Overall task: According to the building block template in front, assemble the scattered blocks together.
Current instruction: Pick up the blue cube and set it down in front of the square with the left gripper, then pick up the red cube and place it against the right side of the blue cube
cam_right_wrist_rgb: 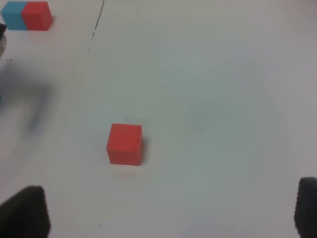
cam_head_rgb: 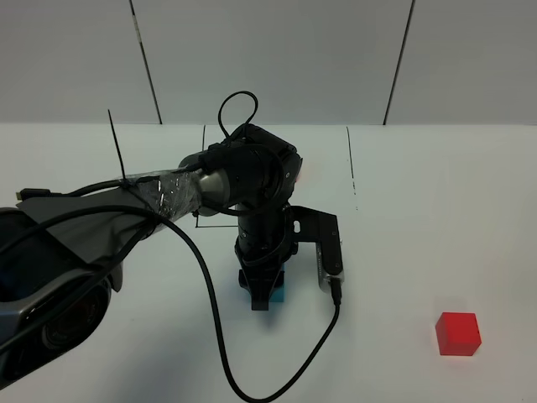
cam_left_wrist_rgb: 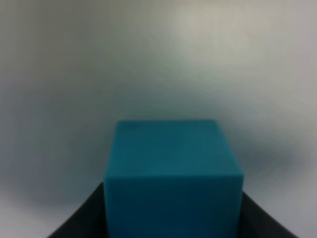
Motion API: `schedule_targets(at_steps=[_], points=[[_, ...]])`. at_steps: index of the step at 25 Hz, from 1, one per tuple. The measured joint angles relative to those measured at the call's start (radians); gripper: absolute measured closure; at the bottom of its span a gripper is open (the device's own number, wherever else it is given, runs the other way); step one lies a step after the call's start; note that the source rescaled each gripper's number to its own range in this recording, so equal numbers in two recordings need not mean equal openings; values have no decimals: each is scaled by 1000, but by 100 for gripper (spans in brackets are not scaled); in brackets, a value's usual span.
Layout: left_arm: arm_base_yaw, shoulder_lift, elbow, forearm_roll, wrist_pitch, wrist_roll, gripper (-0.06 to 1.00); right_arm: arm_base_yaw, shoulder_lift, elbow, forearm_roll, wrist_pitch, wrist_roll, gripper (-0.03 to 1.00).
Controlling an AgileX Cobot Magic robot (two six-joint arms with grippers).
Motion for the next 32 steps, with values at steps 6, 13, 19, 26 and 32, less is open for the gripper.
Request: schedule_targets(at_steps=[6, 13, 19, 26, 32], points=[[0, 0, -1, 0, 0, 2, 94, 0, 0, 0, 0, 0, 0, -3], [0, 0, -1, 0, 1, 32, 94, 0, 0, 0, 0, 0, 0, -3], [0, 0, -1, 0, 3, 78, 73, 0, 0, 0, 0, 0, 0, -3], [0, -22, -5, 0, 48, 78, -1, 0, 0, 0, 0, 0, 0, -3], [1, -133, -6, 0, 106, -3, -2, 0, 0, 0, 0, 0, 0, -3]])
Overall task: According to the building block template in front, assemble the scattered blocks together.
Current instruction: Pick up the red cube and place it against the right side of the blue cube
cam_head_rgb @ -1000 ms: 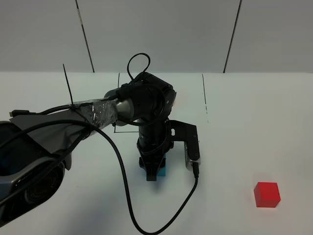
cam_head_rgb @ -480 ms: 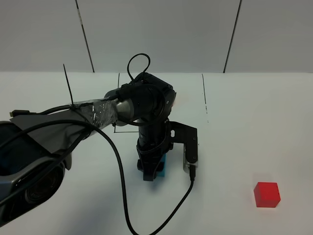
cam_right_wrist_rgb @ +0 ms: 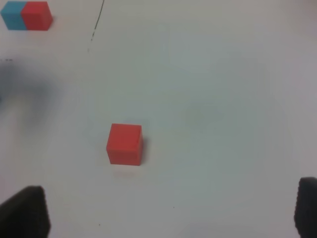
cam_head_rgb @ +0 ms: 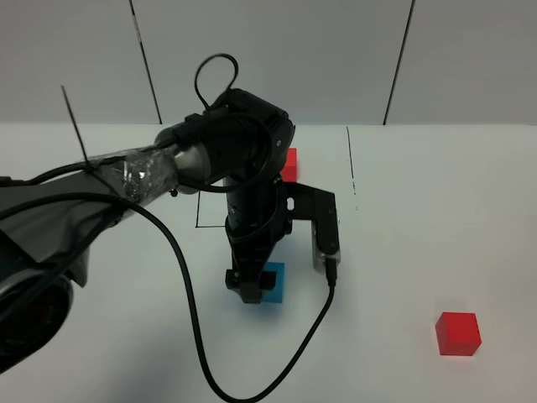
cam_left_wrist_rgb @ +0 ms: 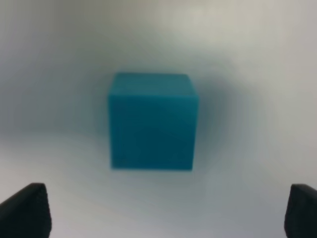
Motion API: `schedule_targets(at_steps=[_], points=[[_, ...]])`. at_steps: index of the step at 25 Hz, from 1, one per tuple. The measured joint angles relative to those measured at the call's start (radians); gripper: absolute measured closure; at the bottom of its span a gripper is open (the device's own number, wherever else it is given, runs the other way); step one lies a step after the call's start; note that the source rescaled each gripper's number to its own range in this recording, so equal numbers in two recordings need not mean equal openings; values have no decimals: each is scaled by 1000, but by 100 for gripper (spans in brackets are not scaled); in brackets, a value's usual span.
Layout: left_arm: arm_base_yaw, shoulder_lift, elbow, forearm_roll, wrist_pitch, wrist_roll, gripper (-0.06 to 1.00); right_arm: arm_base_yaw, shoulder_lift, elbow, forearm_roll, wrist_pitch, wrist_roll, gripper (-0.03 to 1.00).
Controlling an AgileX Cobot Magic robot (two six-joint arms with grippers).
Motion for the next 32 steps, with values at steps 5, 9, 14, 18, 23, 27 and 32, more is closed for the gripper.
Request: schedule_targets(at_steps=[5, 9, 14, 18, 23, 27, 32], points=[[60, -109, -2, -11, 1, -174, 12, 0, 0, 0, 0, 0, 0, -3], [202, -173, -2, -50, 2, -280, 18, 0, 0, 0, 0, 0, 0, -3], [418, -231, -2, -138, 3, -418, 19, 0, 0, 0, 0, 0, 0, -3], [585, -296, 24, -160, 3, -521, 21, 0, 0, 0, 0, 0, 0, -3], [740, -476, 245, -162, 2, -562, 21, 0, 0, 0, 0, 0, 0, -3], [789, -705, 519, -162, -78, -582, 22, 0, 0, 0, 0, 0, 0, -3], [789, -1053, 821, -195, -219, -583, 22, 0, 0, 0, 0, 0, 0, -3]])
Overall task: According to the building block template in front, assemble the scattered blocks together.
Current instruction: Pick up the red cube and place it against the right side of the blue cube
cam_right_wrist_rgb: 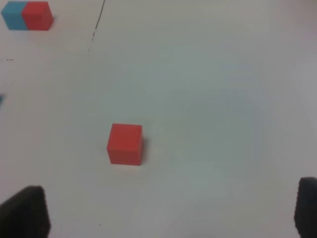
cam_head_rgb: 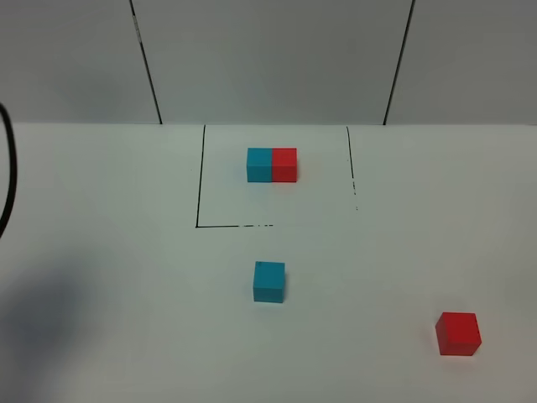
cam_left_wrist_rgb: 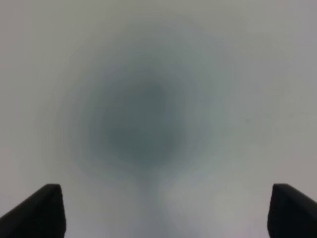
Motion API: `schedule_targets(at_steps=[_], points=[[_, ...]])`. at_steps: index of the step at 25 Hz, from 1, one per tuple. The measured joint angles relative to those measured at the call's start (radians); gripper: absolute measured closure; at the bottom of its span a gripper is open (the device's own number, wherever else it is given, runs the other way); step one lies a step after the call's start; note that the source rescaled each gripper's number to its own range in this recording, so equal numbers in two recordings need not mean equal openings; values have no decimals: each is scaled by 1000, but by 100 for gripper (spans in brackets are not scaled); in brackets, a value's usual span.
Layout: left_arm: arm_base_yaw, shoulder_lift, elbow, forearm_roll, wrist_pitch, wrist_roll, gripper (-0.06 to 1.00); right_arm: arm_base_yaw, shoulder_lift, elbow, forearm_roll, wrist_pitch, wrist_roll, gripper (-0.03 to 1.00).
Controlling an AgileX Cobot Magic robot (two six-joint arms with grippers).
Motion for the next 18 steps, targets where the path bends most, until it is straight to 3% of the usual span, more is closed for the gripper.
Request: schedule_targets(at_steps=[5, 9, 18], points=[[-14, -347, 188, -32, -80, 0, 22, 0, 0, 0, 0, 0, 0, -3], [-63, -568, 264, -51, -25, -1, 22, 0, 0, 0, 0, 0, 0, -3], [-71, -907, 391, -48, 48, -10, 25, 0, 0, 0, 0, 0, 0, -3]])
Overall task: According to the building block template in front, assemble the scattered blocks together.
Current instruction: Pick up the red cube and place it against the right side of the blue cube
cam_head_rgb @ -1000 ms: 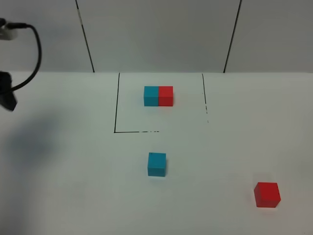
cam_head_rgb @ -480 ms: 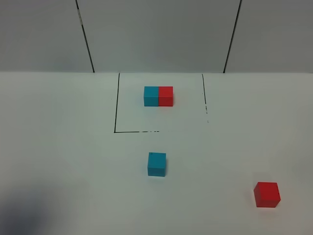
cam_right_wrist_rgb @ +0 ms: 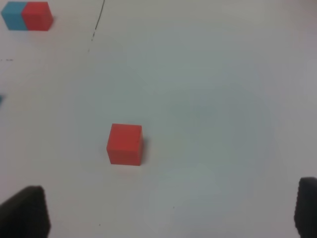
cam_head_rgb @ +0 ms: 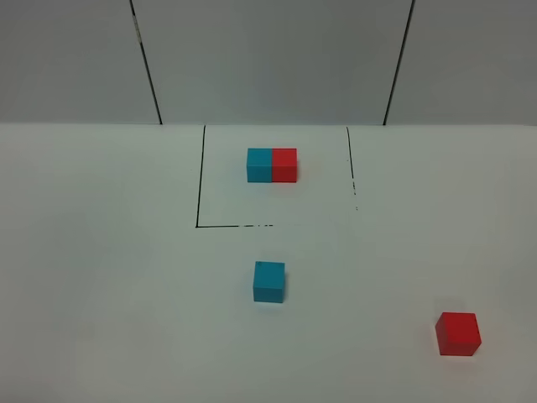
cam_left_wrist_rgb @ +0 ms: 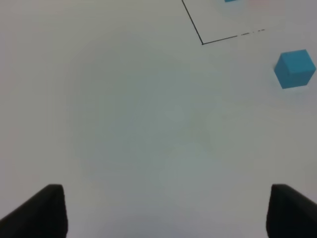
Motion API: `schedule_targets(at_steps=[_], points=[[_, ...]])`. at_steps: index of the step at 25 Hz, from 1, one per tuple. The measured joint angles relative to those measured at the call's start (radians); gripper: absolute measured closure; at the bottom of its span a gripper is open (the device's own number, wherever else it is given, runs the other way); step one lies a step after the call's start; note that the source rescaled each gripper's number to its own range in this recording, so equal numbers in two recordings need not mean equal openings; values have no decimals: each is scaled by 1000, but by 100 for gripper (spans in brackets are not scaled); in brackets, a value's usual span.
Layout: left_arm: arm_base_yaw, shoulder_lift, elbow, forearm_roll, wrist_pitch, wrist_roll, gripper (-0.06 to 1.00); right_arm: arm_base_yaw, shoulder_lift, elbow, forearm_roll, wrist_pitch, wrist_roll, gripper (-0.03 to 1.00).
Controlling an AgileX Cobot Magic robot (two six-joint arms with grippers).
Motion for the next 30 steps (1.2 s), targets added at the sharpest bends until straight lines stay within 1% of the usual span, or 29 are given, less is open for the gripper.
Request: schedule_targets(at_steps=[5, 9, 16, 20, 23, 30], points=[[0, -120, 69, 11, 30, -14, 25, 0, 0, 0, 0, 0, 0, -3], [0, -195, 97, 47, 58, -29, 25, 0, 0, 0, 0, 0, 0, -3], [0, -229, 106, 156, 74, -142, 25, 0, 0, 0, 0, 0, 0, -3], [0, -229, 151, 193, 66, -220, 25, 0, 0, 0, 0, 0, 0, -3], [0, -229, 153, 203, 63, -245, 25, 0, 0, 0, 0, 0, 0, -3], [0, -229, 153, 203, 58, -248, 25, 0, 0, 0, 0, 0, 0, -3]])
